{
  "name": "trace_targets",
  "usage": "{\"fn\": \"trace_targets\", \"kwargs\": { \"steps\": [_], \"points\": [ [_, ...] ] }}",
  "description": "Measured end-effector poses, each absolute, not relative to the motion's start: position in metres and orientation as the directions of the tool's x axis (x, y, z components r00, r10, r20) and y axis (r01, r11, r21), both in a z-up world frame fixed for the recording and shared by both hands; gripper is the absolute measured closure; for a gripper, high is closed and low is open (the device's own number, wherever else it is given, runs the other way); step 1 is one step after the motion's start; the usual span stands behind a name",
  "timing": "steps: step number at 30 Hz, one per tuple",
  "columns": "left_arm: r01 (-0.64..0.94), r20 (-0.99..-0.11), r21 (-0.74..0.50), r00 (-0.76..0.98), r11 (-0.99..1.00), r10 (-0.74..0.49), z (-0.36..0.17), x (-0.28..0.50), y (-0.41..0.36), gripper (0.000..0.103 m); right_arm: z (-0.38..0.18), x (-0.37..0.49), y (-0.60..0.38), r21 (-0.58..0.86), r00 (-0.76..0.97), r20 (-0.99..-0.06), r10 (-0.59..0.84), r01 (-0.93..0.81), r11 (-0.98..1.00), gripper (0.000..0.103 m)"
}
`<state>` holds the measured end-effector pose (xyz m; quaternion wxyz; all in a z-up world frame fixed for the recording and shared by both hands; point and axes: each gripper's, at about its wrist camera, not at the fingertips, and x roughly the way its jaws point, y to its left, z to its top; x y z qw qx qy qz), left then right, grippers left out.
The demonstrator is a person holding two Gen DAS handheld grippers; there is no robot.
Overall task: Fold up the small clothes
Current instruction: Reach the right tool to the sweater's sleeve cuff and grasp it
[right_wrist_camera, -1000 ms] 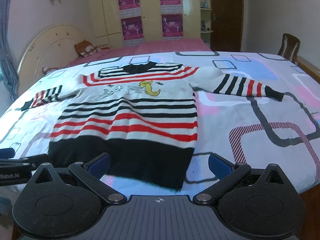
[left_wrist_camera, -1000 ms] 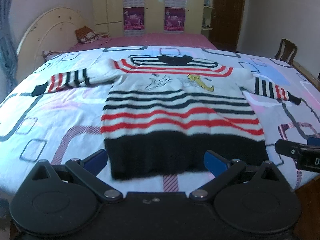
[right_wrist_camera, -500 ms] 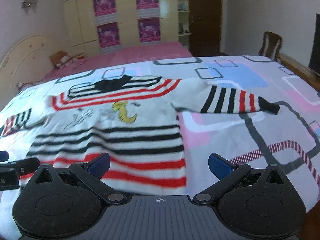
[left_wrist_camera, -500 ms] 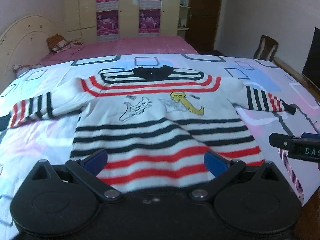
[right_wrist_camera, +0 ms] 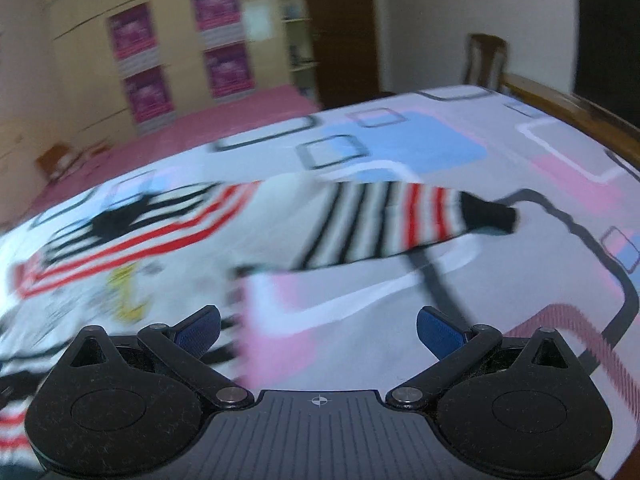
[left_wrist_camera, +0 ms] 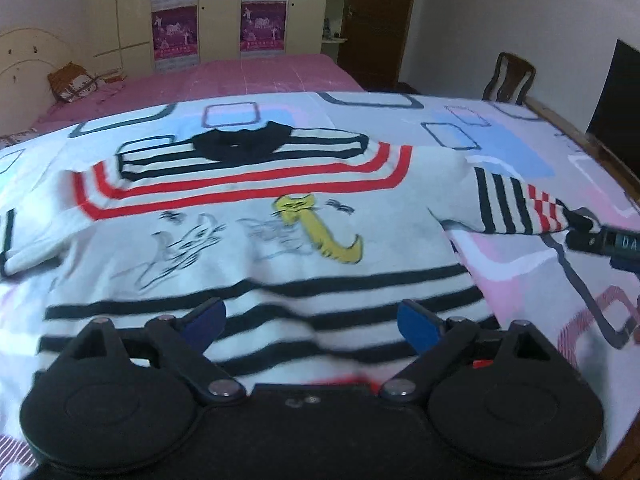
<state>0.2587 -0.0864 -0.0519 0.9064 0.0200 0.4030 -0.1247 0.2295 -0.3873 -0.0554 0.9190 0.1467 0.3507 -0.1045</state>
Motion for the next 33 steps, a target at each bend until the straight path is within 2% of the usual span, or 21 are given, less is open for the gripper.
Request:
{"fn": "trace_targets", "kwargs": {
  "steps": [7,9,16,19,20,21,22,25,26,27,29,33],
  "points": [
    [0.247,-0.777,-0.041,0.601,0.968,-0.187,-0.069,0.311,-0.148,0.012,-0.094,0.28,-0.508,0.352,0.746,-0.653,-0.128,0.449,0.821,0.001],
    [0.249,-0.781,-0.042,0.596,0.967,-0.188,-0.07,0.321,-0.163,0.012,-0.103,0.289,-0.529,0.378,0.741,-0.659,-0.126,0.471,0.797,0.055],
    [0.282,-0.798,-0.002,0.577,0.959,-0.171,-0.075,0.337,-0.199,0.011,-0.136,0.298,-0.574,0.575,0.743,-0.669,-0.011,0.526,0.626,0.055],
    [0.282,-0.809,0.011,0.567,0.959,-0.157,-0.078,0.34,-0.201,0.011,-0.137,0.3,-0.579,0.59,0.76,-0.65,-0.005,0.508,0.628,0.055],
    [0.28,-0.81,0.014,0.566,0.96,-0.153,-0.078,0.342,-0.201,0.012,-0.136,0.301,-0.58,0.58,0.763,-0.646,-0.008,0.497,0.645,0.059],
    [0.276,-0.809,0.015,0.567,0.961,-0.151,-0.077,0.343,-0.198,0.013,-0.136,0.303,-0.58,0.56,0.757,-0.653,-0.013,0.494,0.665,0.085],
    [0.271,-0.806,0.013,0.572,0.962,-0.15,-0.075,0.345,-0.195,0.014,-0.135,0.305,-0.581,0.533,0.74,-0.673,-0.015,0.498,0.684,0.096],
    [0.239,-0.796,0.012,0.59,0.971,-0.136,-0.068,0.348,-0.176,0.015,-0.116,0.3,-0.58,0.505,0.775,-0.63,-0.054,0.462,0.729,0.096],
    [0.23,-0.8,0.012,0.587,0.973,-0.128,-0.068,0.351,-0.169,0.014,-0.113,0.305,-0.573,0.434,0.757,-0.648,-0.081,0.455,0.778,0.096],
    [0.224,-0.813,0.016,0.57,0.974,-0.118,-0.071,0.354,-0.161,0.013,-0.122,0.316,-0.574,0.393,0.705,-0.704,-0.081,0.482,0.783,0.096],
    [0.198,-0.83,0.025,0.551,0.98,-0.09,-0.075,0.358,-0.143,0.019,-0.123,0.323,-0.575,0.39,0.68,-0.728,-0.086,0.514,0.764,0.096],
    [0.162,-0.822,-0.013,0.56,0.987,-0.103,-0.076,0.353,-0.097,0.025,-0.076,0.323,-0.534,0.373,0.786,-0.613,-0.077,0.374,0.849,0.096]
  ]
}}
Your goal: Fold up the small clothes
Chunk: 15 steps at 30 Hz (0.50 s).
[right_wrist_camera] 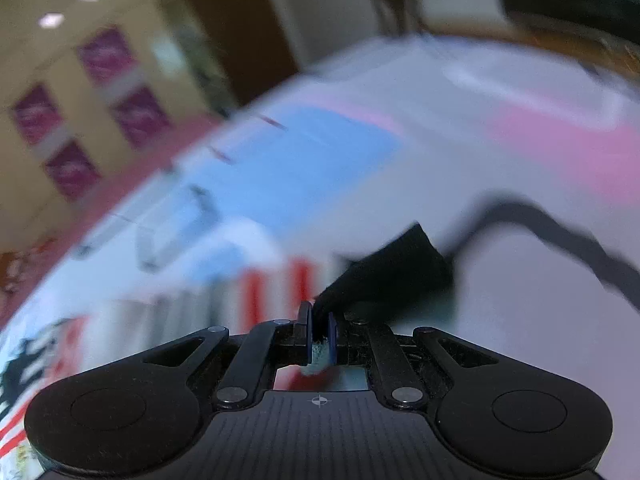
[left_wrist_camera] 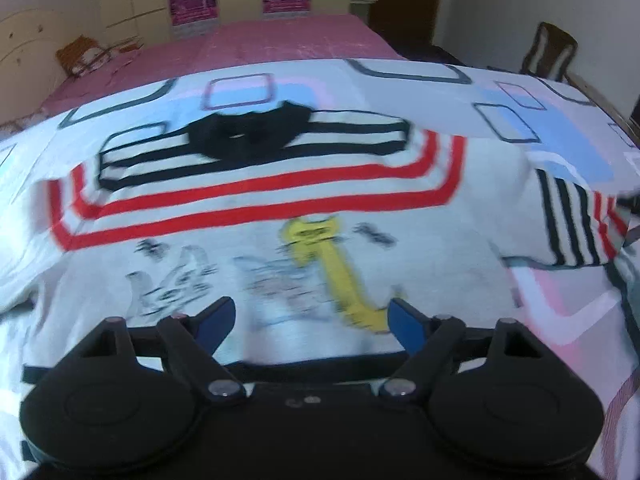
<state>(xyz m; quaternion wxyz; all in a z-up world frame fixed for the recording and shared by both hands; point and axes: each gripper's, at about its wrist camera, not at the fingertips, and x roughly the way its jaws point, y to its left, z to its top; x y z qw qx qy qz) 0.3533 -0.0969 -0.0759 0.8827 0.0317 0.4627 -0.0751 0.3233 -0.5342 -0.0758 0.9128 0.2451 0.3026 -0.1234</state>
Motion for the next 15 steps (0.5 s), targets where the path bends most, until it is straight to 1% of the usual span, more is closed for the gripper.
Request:
{"fn": "trace_targets", "kwargs": {
  "steps": [2,3,4,9,12,15],
  "points": [
    [0.138,-0.823,-0.038,0.558,0.99,-0.109,-0.081,0.353,-0.072,0.036,-0.052,0.328,-0.492,0.355,0.83,-0.558,0.004,0.234,0.905,0.096],
    [0.127,-0.82,-0.065,0.559,0.99,-0.125,-0.084,0.353,-0.057,0.046,-0.041,0.331,-0.463,0.336,0.843,-0.535,0.056,0.151,0.93,0.096],
    [0.115,-0.816,-0.088,0.562,0.989,-0.138,-0.086,0.353,-0.043,0.049,-0.033,0.334,-0.435,0.315,0.844,-0.526,0.106,0.078,0.946,0.096],
    [0.07,-0.798,-0.13,0.584,0.989,-0.146,-0.087,0.352,0.015,0.049,-0.03,0.345,-0.296,0.234,0.776,-0.555,0.301,-0.201,0.951,0.096],
    [0.032,-0.79,-0.154,0.596,0.988,-0.143,-0.085,0.351,0.046,0.049,-0.046,0.348,-0.23,0.215,0.716,-0.596,0.363,-0.294,0.932,0.096],
    [0.007,-0.789,-0.179,0.596,0.984,-0.147,-0.087,0.352,0.071,0.049,-0.066,0.347,-0.186,0.176,0.67,-0.638,0.379,-0.353,0.919,0.096]
  ]
}}
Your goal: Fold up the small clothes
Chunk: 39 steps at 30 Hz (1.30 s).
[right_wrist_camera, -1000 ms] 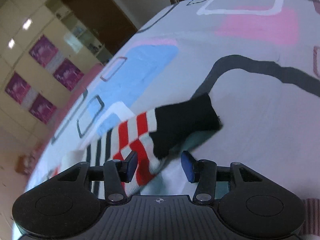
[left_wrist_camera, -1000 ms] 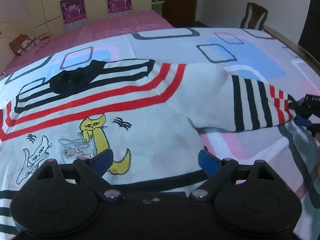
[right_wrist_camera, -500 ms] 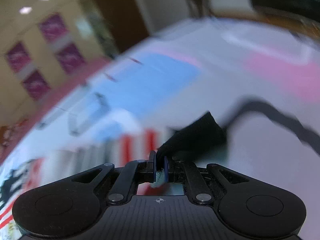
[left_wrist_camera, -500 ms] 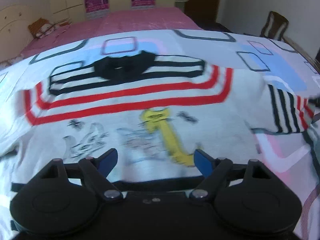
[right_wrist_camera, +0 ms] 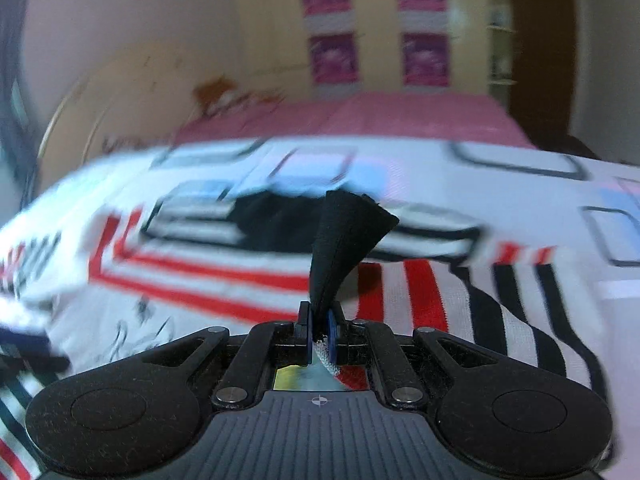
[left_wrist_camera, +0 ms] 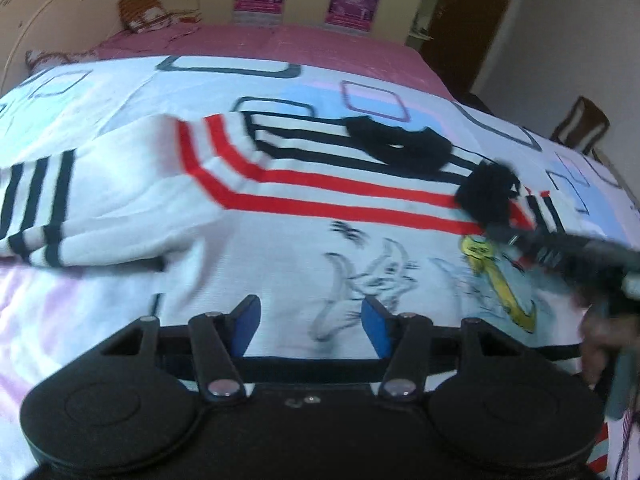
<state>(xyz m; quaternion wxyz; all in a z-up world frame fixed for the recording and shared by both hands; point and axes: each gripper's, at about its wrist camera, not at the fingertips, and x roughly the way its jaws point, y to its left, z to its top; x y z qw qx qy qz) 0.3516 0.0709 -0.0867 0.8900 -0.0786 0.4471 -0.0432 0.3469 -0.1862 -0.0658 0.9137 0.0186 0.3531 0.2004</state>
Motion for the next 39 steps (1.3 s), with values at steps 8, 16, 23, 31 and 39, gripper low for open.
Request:
{"fn": "trace_targets", "kwargs": {
  "steps": [8,16,23,31,39],
  "points": [
    [0.08,-0.761,-0.25,0.599,0.965,-0.247,-0.093,0.367,0.067,0.019,-0.087,0.338,-0.175,0.083,0.698,-0.636,0.329,-0.362,0.928,0.028],
    [0.141,-0.744,-0.371,0.546,0.918,-0.385,-0.124,0.417,0.017,0.034,-0.083,0.302,-0.252,0.183,0.703,-0.673,0.23,-0.143,0.973,0.06],
    [0.219,-0.737,-0.374,0.519,0.901,-0.432,-0.129,0.451,-0.015,0.093,-0.085,0.305,-0.325,0.266,0.719,-0.685,0.116,0.099,0.959,0.06],
    [0.186,-0.658,-0.232,0.693,0.955,-0.294,-0.081,0.414,0.043,0.094,-0.09,0.327,-0.323,0.213,0.687,-0.722,0.083,0.106,0.971,0.07],
    [0.097,-0.723,-0.239,0.647,0.966,-0.244,-0.123,0.415,0.057,0.094,-0.098,0.326,-0.32,0.189,0.696,-0.713,0.086,0.072,0.979,0.076]
  ]
}}
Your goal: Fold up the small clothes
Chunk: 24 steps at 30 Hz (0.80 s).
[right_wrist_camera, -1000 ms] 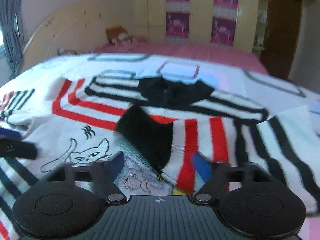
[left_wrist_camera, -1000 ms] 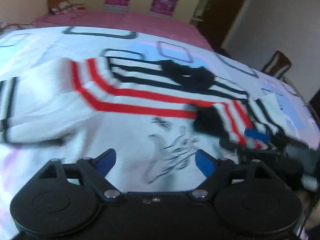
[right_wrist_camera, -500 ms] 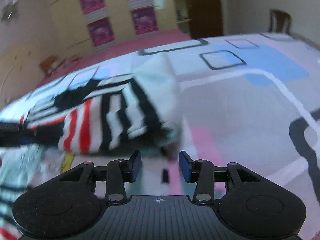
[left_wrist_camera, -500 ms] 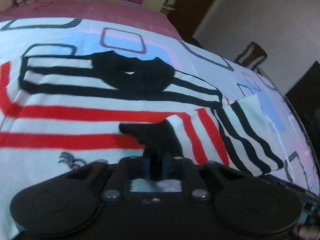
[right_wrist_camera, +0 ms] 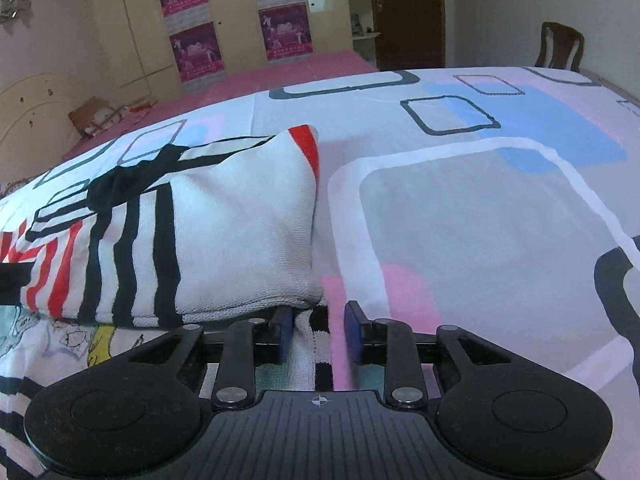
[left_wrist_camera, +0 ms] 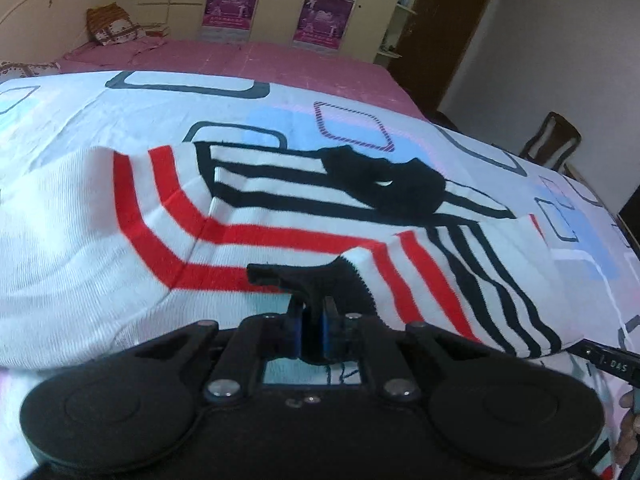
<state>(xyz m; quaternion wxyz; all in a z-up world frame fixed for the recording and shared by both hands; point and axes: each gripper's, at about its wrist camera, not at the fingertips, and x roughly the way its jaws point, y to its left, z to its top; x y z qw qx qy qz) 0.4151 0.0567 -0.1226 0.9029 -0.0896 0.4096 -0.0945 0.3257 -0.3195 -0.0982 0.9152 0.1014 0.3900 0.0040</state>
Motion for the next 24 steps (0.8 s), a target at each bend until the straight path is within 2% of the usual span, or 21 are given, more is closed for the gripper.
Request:
{"fn": "trace_targets", "kwargs": {
  "steps": [2,3,4,5,6,7,10,11,12,14,15,16,20,21,22,23,24],
  "points": [
    [0.114,-0.734,-0.218,0.635,0.969,-0.239,-0.129,0.416,0.052,0.093,-0.096,0.326,-0.319,0.181,0.686,-0.721,0.1,0.047,0.982,0.076],
    [0.121,-0.739,-0.215,0.629,0.969,-0.242,-0.127,0.414,0.058,0.085,-0.092,0.324,-0.32,0.18,0.686,-0.72,0.109,0.033,0.983,0.076],
    [0.119,-0.739,-0.206,0.632,0.971,-0.234,-0.126,0.412,0.059,0.07,-0.087,0.319,-0.322,0.183,0.699,-0.706,0.114,0.025,0.983,0.075],
    [0.112,-0.73,-0.194,0.647,0.975,-0.22,-0.125,0.408,0.061,0.061,-0.081,0.314,-0.326,0.188,0.711,-0.693,0.115,0.024,0.982,0.069],
    [0.114,-0.714,-0.188,0.666,0.975,-0.216,-0.121,0.402,0.065,0.046,-0.074,0.309,-0.328,0.182,0.729,-0.677,0.099,0.035,0.983,0.043],
    [0.115,-0.706,-0.189,0.674,0.975,-0.217,-0.12,0.402,0.068,0.044,-0.068,0.306,-0.331,0.18,0.753,-0.652,0.088,0.041,0.983,0.032],
    [0.116,-0.727,-0.232,0.639,0.966,-0.251,-0.125,0.418,0.069,0.054,-0.06,0.328,-0.343,0.251,0.77,-0.624,0.134,0.035,0.967,0.03],
    [0.116,-0.728,-0.243,0.634,0.963,-0.26,-0.126,0.424,0.068,0.055,-0.06,0.341,-0.347,0.286,0.766,-0.625,0.151,0.045,0.957,0.031],
    [0.113,-0.731,-0.251,0.629,0.961,-0.265,-0.129,0.429,0.067,0.06,-0.06,0.356,-0.351,0.325,0.769,-0.615,0.171,0.049,0.945,0.042],
    [0.117,-0.732,-0.257,0.625,0.959,-0.272,-0.132,0.437,0.064,0.074,-0.066,0.388,-0.355,0.356,0.762,-0.619,0.19,0.056,0.933,0.052],
    [0.122,-0.729,-0.27,0.622,0.955,-0.286,-0.133,0.441,0.064,0.093,-0.071,0.406,-0.355,0.362,0.753,-0.629,0.194,0.062,0.93,0.053],
    [0.126,-0.727,-0.292,0.615,0.948,-0.305,-0.135,0.443,0.064,0.096,-0.076,0.418,-0.356,0.368,0.747,-0.635,0.199,0.065,0.928,0.054],
    [0.146,-0.724,-0.262,0.624,0.954,-0.294,-0.134,0.445,0.056,0.097,-0.094,0.461,-0.366,0.421,0.696,-0.668,0.265,0.06,0.905,0.054],
    [0.148,-0.72,-0.264,0.627,0.953,-0.297,-0.134,0.444,0.057,0.097,-0.096,0.467,-0.367,0.434,0.686,-0.669,0.285,0.05,0.899,0.058],
    [0.151,-0.713,-0.265,0.634,0.952,-0.299,-0.134,0.443,0.058,0.097,-0.098,0.47,-0.367,0.438,0.684,-0.663,0.304,0.024,0.899,0.073],
    [0.151,-0.699,-0.253,0.655,0.956,-0.289,-0.134,0.44,0.059,0.098,-0.098,0.473,-0.366,0.428,0.674,-0.668,0.315,0.001,0.904,0.094],
    [0.142,-0.687,-0.237,0.675,0.961,-0.269,-0.133,0.438,0.061,0.098,-0.099,0.476,-0.363,0.367,0.677,-0.688,0.262,0.013,0.93,0.094]
  ]
}}
